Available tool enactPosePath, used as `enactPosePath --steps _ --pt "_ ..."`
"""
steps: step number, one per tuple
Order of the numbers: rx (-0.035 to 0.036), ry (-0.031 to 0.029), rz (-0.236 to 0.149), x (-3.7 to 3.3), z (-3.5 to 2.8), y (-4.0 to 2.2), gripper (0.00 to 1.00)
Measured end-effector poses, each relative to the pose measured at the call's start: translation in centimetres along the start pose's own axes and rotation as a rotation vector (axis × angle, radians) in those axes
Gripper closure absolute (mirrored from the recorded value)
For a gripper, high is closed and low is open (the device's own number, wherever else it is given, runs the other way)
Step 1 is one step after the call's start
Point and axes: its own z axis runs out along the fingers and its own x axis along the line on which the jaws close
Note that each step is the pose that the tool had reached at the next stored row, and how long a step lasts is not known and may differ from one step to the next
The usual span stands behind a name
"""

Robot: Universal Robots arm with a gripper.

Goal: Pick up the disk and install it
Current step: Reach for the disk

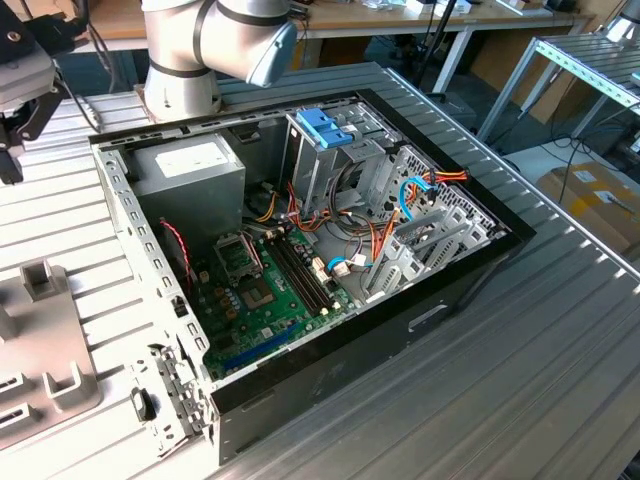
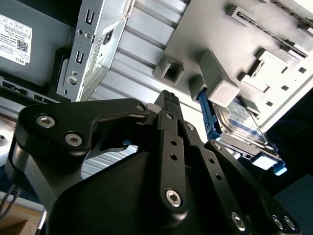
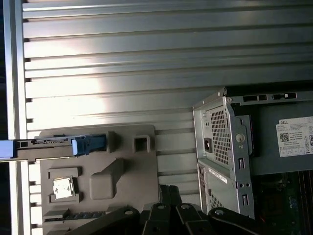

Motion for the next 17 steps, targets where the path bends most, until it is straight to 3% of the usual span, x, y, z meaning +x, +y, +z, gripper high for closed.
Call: enactPosePath --steps 17 --pt "0.0001 0.0001 0.0 0.5 -0.02 -0.04 0.89"
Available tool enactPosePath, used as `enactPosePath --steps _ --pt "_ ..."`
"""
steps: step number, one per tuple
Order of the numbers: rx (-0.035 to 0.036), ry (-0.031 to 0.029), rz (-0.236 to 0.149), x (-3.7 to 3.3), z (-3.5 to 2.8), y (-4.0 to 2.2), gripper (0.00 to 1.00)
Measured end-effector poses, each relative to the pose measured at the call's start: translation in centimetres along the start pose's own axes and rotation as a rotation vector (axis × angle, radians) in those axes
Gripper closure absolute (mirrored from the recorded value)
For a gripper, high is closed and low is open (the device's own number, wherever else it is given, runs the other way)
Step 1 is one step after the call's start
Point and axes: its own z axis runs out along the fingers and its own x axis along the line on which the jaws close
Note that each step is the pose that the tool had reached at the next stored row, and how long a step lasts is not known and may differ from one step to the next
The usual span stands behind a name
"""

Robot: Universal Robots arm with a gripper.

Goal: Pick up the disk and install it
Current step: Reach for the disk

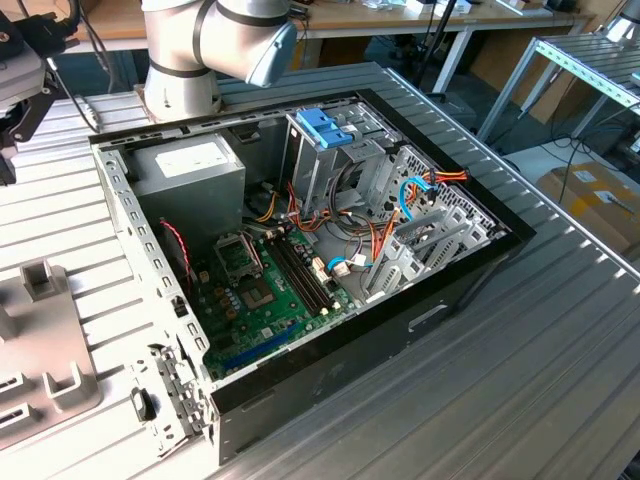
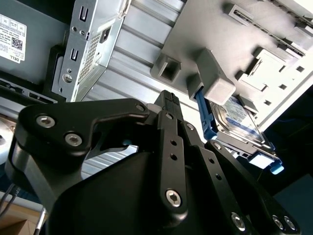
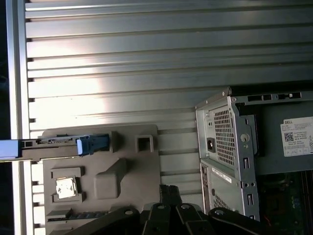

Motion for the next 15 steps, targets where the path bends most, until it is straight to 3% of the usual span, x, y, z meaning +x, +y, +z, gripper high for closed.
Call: enactPosePath --steps 15 --pt "-0.0001 -0.0001 0.0 0.37 -0.01 -0.03 0.89"
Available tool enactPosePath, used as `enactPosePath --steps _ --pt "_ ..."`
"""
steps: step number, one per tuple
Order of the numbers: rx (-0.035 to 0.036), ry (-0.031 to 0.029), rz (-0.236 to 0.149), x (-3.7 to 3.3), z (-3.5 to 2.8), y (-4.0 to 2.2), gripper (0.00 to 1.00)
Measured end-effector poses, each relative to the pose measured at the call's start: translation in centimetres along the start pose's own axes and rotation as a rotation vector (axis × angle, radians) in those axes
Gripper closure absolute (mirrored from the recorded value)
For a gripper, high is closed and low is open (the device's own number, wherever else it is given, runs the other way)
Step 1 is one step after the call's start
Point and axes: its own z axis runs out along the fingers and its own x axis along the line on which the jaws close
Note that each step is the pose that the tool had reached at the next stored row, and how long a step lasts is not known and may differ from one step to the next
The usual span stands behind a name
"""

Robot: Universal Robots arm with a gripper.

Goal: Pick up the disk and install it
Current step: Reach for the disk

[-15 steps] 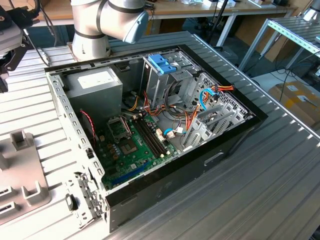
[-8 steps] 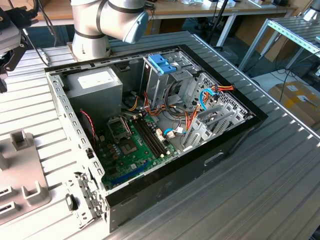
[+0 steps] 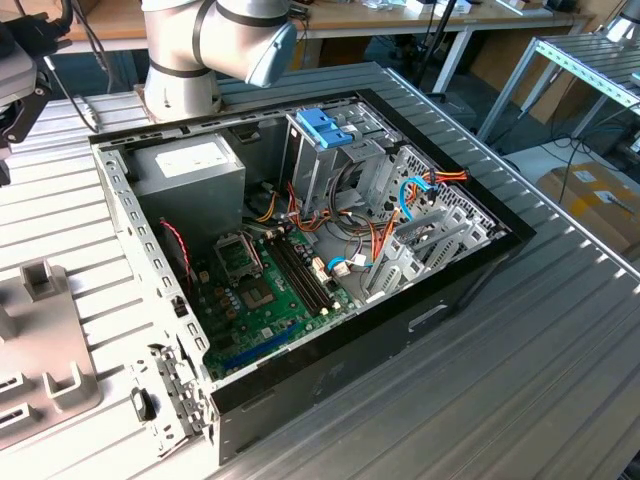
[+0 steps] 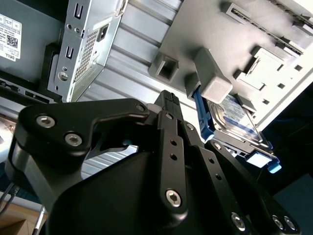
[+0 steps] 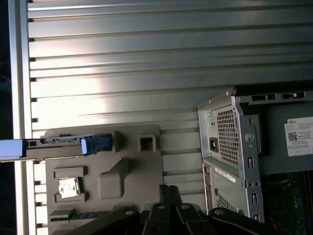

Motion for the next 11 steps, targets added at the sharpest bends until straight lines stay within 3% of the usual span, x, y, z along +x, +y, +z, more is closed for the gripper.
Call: enactPosePath --steps 11 --pt "0.0 0.0 0.0 0.03 0.0 0.0 0.89"
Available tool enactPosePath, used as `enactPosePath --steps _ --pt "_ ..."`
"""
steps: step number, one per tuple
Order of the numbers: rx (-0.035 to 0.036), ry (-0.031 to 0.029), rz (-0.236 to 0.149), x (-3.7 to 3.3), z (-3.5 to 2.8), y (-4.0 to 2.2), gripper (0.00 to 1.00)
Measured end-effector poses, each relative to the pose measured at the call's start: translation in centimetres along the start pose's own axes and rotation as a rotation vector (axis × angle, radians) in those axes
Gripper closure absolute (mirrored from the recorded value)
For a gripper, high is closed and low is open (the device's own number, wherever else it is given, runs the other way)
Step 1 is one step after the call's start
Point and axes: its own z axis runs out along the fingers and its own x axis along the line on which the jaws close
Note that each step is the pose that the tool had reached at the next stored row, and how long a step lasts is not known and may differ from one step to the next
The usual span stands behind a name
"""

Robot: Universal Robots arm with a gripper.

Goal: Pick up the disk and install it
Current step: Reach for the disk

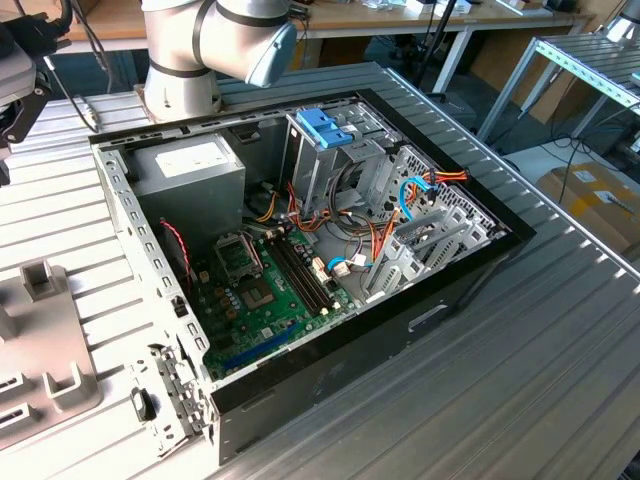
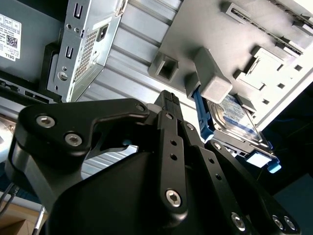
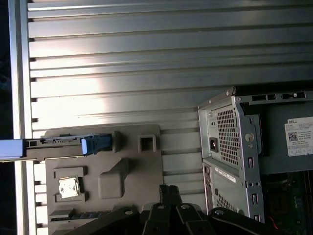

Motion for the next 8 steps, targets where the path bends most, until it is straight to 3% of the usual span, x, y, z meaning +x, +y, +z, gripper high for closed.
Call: enactPosePath --steps 8 --pt "-0.0001 0.0 0.0 1.09 -0.02 -0.08 0.89"
